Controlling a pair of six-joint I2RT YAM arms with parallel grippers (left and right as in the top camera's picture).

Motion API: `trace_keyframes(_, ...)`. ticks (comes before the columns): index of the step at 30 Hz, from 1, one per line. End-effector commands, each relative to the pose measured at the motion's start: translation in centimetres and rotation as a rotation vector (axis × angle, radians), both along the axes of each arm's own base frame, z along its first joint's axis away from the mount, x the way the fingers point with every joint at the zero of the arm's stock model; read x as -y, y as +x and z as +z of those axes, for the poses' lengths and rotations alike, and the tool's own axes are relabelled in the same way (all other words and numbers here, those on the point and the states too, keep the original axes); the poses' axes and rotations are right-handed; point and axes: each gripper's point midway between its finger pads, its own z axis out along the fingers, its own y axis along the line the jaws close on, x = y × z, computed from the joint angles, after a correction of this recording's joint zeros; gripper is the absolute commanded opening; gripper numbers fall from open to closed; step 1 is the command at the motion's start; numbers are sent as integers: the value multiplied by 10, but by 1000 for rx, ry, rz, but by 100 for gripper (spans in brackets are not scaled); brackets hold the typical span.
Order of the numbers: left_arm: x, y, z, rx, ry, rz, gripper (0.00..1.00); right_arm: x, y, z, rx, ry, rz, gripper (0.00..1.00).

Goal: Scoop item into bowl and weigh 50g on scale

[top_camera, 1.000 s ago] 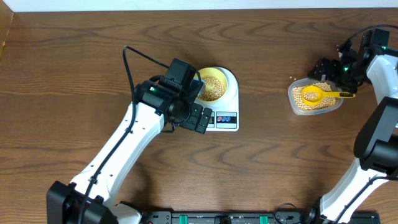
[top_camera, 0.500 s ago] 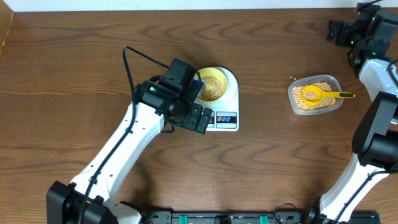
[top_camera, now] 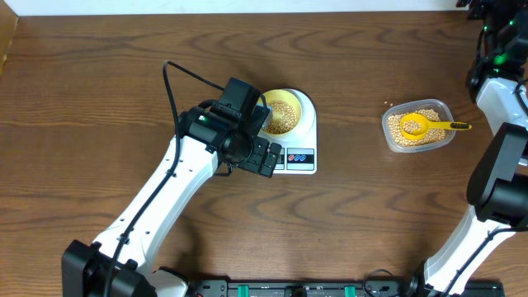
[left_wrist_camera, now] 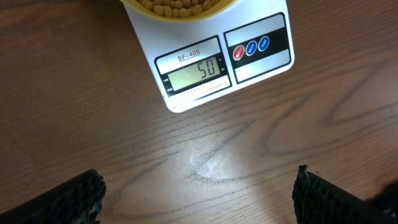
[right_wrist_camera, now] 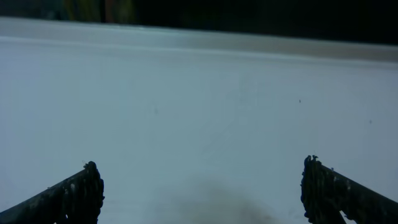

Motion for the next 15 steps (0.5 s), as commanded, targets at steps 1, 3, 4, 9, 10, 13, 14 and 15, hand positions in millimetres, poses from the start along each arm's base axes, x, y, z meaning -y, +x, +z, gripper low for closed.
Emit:
trace_keyframes(1,-1,0,-1,1,10,12,98,-4,-3,14,22,-13,-2,99)
trace_keyframes(3,-1,0,-1,1,10,12,98,-4,-1,6,-9,-4,-1,99)
trace_keyframes(4,-1,0,-1,1,10,12,98,-3,0,1,-32,3,-1,99)
trace_keyframes(9,-1,0,-1,1,10,12,98,-2,3,-44,-212,54,-2,99)
trace_keyframes(10,-1,0,-1,1,10,12,98,-2,2,-56,-256,67,-2,99)
trace_keyframes(13,-1,0,-1,1,10,12,98,-3,-5,-97,-423,115,-3,99)
trace_keyframes(14,-1,0,-1,1,10,12,98,-4,-9,-113,-489,133,-2,99)
trace_keyframes(15,-1,0,-1,1,10,12,98,-6,-13,-125,-539,148,-2,99)
